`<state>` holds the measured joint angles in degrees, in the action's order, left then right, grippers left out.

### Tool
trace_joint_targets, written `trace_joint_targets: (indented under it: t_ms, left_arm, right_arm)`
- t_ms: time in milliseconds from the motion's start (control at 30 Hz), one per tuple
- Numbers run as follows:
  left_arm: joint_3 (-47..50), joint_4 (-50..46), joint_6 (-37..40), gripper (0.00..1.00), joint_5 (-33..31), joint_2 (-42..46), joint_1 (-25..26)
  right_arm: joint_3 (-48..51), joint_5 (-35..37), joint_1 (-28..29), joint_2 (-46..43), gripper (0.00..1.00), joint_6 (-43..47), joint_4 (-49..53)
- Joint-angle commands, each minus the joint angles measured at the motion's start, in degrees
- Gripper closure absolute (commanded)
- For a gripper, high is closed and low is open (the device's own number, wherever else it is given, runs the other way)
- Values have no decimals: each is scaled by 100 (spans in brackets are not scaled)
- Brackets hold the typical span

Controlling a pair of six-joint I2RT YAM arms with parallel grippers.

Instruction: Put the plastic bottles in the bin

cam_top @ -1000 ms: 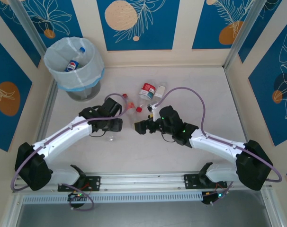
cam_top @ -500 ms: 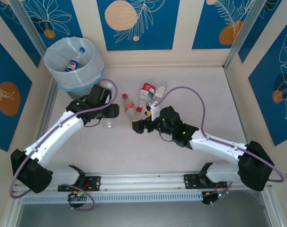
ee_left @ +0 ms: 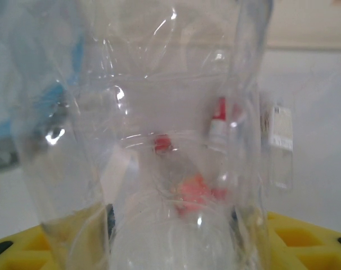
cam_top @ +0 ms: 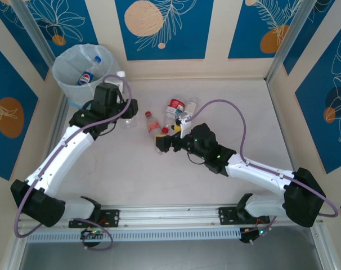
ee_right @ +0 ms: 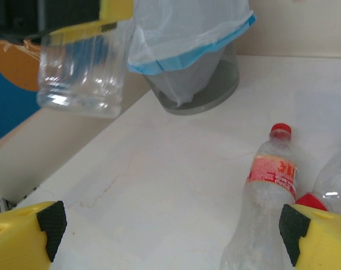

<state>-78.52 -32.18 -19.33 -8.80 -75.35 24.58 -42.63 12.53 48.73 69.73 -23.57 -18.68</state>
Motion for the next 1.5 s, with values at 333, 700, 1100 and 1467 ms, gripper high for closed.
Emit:
trace_joint_targets:
  t_ms: [333,700,1100,1467]
  left_arm:
    - [-2252,908,1699,43,25,-1237,-1381]
    - [-4664,217,2389,43,203,-2772,-2085]
    - [-5623,9,1936,42,334,-4005,-2568]
    - [-5628,43,664,40,645,-4756,-2590]
  right_arm:
    - [-275,169,-15,-161,0,-599,355]
    - [-150,212,-13,-239,0,-886,404]
    - [-23,333,-13,-487,0,-955,566]
    - [116,362,12,-686,1,-1218,699]
